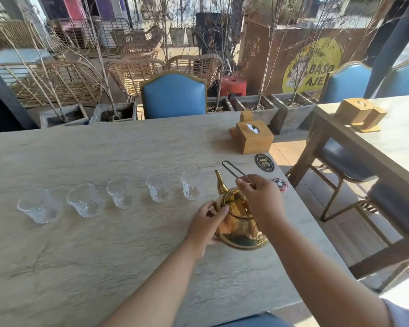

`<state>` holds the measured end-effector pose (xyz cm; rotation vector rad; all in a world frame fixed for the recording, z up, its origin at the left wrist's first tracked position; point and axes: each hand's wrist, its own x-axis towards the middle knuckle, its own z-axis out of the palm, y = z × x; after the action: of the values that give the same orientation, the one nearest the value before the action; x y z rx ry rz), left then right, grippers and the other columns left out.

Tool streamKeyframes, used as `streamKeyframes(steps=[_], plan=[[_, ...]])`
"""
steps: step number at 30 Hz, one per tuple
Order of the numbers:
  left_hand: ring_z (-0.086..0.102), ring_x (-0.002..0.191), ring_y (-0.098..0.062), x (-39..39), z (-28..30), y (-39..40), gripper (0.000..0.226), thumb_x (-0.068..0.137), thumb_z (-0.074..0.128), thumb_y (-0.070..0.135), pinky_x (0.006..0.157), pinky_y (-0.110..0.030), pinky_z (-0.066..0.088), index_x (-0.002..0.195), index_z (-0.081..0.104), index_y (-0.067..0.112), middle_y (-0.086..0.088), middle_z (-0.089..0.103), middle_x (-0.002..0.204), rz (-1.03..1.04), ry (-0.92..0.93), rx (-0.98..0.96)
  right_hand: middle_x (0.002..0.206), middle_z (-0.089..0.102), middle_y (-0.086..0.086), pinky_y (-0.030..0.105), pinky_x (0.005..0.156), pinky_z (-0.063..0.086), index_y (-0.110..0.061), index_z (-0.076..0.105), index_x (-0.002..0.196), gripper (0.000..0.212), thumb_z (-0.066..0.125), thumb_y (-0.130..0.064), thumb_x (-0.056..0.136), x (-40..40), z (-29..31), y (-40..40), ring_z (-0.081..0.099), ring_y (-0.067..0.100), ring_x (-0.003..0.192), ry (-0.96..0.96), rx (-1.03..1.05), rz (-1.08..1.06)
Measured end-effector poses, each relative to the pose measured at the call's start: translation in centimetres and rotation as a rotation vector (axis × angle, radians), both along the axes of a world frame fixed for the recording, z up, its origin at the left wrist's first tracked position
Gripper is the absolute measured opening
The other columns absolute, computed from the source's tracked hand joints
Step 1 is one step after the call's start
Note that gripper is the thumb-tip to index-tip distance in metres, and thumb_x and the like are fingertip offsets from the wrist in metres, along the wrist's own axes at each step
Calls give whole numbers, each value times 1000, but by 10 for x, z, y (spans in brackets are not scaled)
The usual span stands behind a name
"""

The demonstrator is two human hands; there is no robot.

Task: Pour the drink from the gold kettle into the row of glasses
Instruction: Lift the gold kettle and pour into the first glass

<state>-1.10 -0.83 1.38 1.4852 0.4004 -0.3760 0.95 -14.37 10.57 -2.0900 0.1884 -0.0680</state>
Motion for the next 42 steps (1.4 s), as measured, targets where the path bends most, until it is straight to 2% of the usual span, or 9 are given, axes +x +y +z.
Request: streamKeyframes(steps=[5,7,11,14,24,28,31,38,42], plan=[[67,115,-26,5,11,17,67,83,75,53,82,-55,63,143,50,36,-5,64,134,2,-10,-36,89,74,2,45,80,59,-15,73,107,26,62,-35,93,19,20,14,67,19,79,-9,-83,88],[67,115,-26,6,14,21,59,84,74,53,78,-52,64,138,52,41,-5,64,134,6,-5,-44,80,71,2,43,73,59,-14,74,101,25,63,-34,93,25,24,20,64,19,70,-17,-103,118],[67,114,-22,4,16,27,50,88,69,54,74,-45,63,135,55,46,0,66,130,21,-15,-14,55,53,-2,29,52,39,-13,65,75,28,63,-35,92,36,28,34,45,14,46,8,-195,190],[70,108,-16,1,17,31,41,93,64,51,75,-44,63,133,56,47,1,71,121,12,-36,-10,52,47,-2,25,46,29,-13,56,64,36,62,-35,92,42,30,43,40,13,46,46,-280,207],[71,113,-22,-8,17,28,38,98,57,48,80,-50,64,135,55,51,3,72,122,58,-65,-49,69,65,8,24,49,36,0,70,82,37,61,-34,91,57,35,68,53,22,58,128,-396,260],[72,110,-21,-8,21,28,33,100,54,46,73,-45,65,132,57,53,6,71,119,51,-71,-48,62,59,4,23,44,32,-4,61,74,39,62,-40,90,64,37,72,49,18,50,133,-457,244],[72,108,-22,-7,25,28,29,100,54,44,70,-44,65,127,58,54,3,71,120,50,-61,-43,67,63,6,23,43,31,-4,60,74,39,62,-40,90,68,39,74,48,17,51,147,-481,242],[68,117,-28,-11,24,29,31,99,56,45,76,-50,65,129,58,52,1,67,126,57,-35,-57,60,60,1,23,42,32,-10,54,65,41,61,-41,91,70,35,77,48,15,49,174,-532,242],[70,115,-28,-11,23,30,28,99,57,45,80,-56,63,125,60,53,6,69,121,64,-39,-62,57,57,1,22,42,32,-10,52,60,44,61,-41,91,69,33,77,48,15,48,179,-535,237]])
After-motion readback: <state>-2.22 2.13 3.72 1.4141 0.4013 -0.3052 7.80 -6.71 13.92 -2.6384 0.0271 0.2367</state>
